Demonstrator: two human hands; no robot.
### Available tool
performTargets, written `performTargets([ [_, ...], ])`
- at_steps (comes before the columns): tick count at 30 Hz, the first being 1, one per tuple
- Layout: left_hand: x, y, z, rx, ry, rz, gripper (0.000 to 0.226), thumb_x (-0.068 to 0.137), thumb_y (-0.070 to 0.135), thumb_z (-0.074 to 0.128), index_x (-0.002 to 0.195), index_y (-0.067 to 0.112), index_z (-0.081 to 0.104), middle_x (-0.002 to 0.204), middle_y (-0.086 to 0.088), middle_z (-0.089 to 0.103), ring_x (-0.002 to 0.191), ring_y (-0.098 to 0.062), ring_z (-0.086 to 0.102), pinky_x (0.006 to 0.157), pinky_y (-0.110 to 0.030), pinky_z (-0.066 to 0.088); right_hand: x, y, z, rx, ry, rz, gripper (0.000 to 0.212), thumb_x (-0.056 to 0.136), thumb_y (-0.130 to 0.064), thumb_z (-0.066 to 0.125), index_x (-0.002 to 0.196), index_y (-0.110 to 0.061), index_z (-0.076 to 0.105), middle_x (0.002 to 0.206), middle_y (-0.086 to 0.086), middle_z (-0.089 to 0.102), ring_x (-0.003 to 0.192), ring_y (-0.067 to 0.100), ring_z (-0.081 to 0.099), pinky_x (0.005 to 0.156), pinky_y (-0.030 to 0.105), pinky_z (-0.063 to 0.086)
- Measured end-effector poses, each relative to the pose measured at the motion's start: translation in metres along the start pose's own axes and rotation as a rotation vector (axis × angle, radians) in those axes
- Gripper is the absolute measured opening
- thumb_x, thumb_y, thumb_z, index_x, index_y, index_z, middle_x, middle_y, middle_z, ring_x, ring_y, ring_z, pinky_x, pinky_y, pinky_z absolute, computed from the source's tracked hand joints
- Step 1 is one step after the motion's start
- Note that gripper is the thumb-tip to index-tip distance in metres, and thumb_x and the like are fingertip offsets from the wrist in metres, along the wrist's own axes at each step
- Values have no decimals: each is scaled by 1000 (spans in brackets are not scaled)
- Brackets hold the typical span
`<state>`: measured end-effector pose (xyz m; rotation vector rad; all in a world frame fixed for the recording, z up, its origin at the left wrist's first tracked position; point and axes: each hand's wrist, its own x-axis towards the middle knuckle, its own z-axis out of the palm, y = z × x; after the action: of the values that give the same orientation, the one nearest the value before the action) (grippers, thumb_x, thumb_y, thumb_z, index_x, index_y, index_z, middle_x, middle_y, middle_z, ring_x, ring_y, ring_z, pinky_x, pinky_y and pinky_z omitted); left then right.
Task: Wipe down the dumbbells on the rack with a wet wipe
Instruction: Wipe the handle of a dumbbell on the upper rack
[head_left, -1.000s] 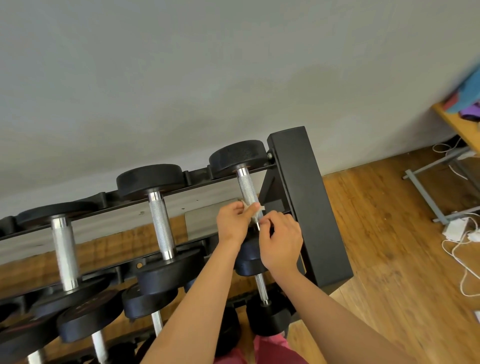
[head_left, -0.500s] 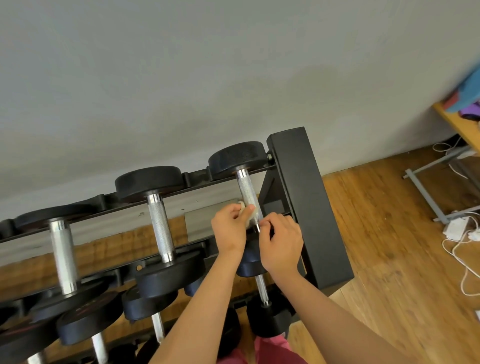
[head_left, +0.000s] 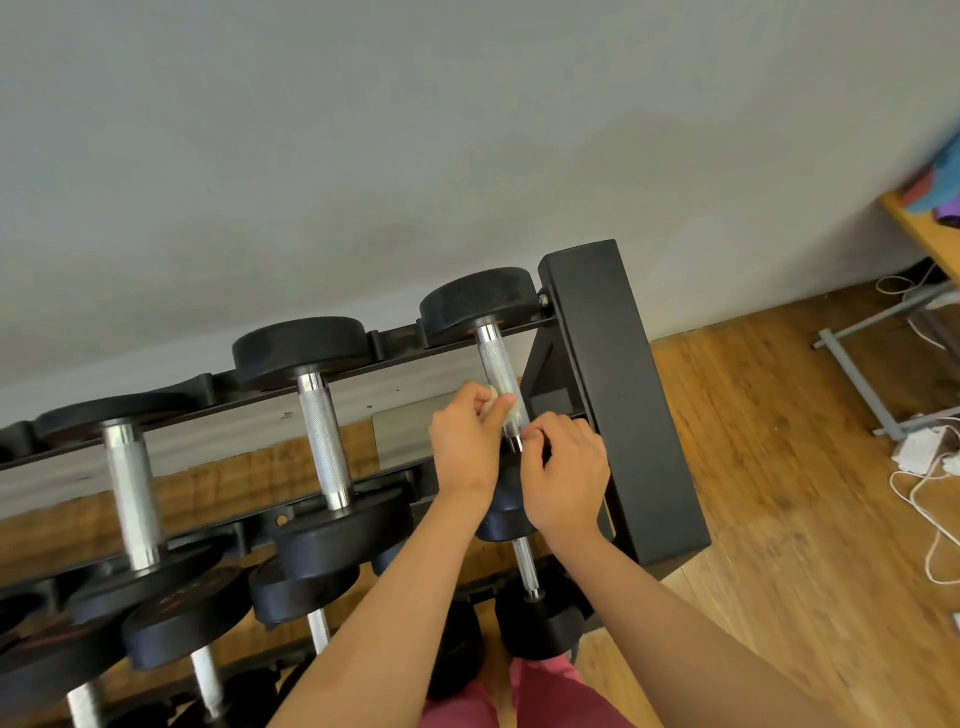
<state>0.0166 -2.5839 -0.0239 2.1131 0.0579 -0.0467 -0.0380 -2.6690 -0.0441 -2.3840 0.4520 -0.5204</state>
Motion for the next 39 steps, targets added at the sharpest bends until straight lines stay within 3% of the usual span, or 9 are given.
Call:
performTargets([
  [5, -6, -9, -10, -309, -114, -198, 20, 102, 18, 46, 104, 18, 66, 100, 3, 66, 94, -7, 62, 81, -20, 52, 0, 0, 0, 8, -3, -3, 30, 92, -27, 39, 73, -19, 61, 67, -8, 57, 65, 7, 46, 63, 23, 33],
  [7, -3, -13, -18, -369, -243, -268, 27, 99, 9, 50, 122, 15, 64, 115, 1, 65, 106, -11, 63, 91, -28, 54, 0, 1, 1, 9, -15, 5, 30, 92, -28, 39, 74, -19, 62, 68, -8, 58, 66, 6, 46, 64, 23, 34],
  [9, -1, -14, -22, -309, -297, -236, 37, 92, 3, 62, 127, 12, 61, 115, 2, 66, 105, -7, 64, 91, -25, 54, 0, 2, 1, 5, -20, 8, 30, 93, -28, 40, 74, -20, 62, 68, -8, 58, 67, 7, 46, 63, 23, 36],
  [15, 4, -9, -9, -295, -114, -249, 31, 80, 9, 77, 109, 11, 67, 94, 9, 67, 85, 4, 63, 74, -12, 53, -1, 0, 0, 6, -15, 13, 27, 91, -26, 40, 72, -20, 59, 67, -8, 56, 65, 10, 46, 64, 27, 38],
  [20, 17, 0, 10, -309, 72, -355, 22, 84, 19, 75, 102, 8, 70, 97, -1, 71, 78, -1, 62, 62, -7, 48, 0, 0, -1, 12, -21, 12, 28, 92, -26, 40, 73, -19, 60, 67, -8, 56, 65, 10, 48, 64, 27, 40],
  [23, 18, 4, 17, -325, 131, -357, 22, 85, 19, 74, 103, 8, 69, 100, -1, 71, 77, 2, 62, 65, -9, 50, 0, 0, -1, 16, -24, 15, 30, 92, -27, 39, 74, -19, 61, 68, -7, 57, 66, 10, 49, 64, 27, 40],
  [30, 5, 0, 15, -316, -27, -423, 27, 85, 21, 74, 110, 15, 65, 95, 8, 65, 78, 4, 59, 68, -12, 46, 0, 0, 0, 6, -10, 11, 28, 92, -25, 40, 73, -19, 60, 67, -8, 56, 65, 8, 47, 64, 26, 39],
  [35, 7, -3, 13, -237, -25, -414, 11, 84, 26, 75, 83, 16, 71, 81, 2, 71, 78, -11, 66, 73, -26, 54, 0, 1, 0, 3, -16, 9, 28, 92, -25, 40, 73, -19, 60, 67, -8, 56, 65, 9, 47, 65, 27, 39],
  [39, 5, -6, 7, -121, 20, -276, 17, 89, 23, 69, 75, 14, 68, 73, 3, 65, 68, -4, 60, 59, -9, 44, -1, 1, 0, 8, -14, 18, 30, 92, -26, 38, 73, -19, 60, 68, -7, 56, 66, 9, 48, 65, 26, 39],
])
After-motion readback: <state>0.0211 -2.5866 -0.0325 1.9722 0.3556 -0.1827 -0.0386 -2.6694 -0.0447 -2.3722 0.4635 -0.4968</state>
